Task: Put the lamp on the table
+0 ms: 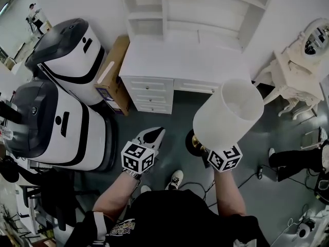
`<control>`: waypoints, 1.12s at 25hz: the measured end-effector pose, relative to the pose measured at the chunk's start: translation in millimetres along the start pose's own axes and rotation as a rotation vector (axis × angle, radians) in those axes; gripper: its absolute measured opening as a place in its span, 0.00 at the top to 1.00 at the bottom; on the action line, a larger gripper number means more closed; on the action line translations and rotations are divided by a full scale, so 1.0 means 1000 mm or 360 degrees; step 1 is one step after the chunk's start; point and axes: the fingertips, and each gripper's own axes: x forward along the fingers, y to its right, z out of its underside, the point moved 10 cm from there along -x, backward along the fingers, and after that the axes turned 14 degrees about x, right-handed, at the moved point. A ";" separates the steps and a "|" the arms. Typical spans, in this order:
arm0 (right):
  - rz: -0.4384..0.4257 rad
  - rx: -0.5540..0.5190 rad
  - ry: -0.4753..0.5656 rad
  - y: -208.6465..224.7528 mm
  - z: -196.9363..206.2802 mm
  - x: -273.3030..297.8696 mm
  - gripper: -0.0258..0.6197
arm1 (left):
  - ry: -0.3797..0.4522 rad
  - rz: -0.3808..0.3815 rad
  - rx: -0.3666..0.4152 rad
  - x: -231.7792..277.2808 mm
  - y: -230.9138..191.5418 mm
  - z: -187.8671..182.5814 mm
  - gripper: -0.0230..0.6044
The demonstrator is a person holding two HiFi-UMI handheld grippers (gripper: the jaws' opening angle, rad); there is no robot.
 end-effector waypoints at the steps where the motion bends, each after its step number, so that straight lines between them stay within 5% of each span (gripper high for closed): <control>1: -0.0009 -0.0004 -0.0002 0.005 -0.003 0.001 0.82 | -0.0001 -0.0009 -0.0003 0.006 0.001 -0.002 0.95; 14: -0.0009 0.0022 -0.0012 0.035 -0.021 0.021 0.82 | -0.0019 -0.0024 -0.0001 0.037 -0.013 -0.019 0.95; 28: 0.0124 0.0048 0.0081 0.023 -0.040 0.098 0.82 | 0.0007 0.0130 0.0061 0.062 -0.106 -0.038 0.95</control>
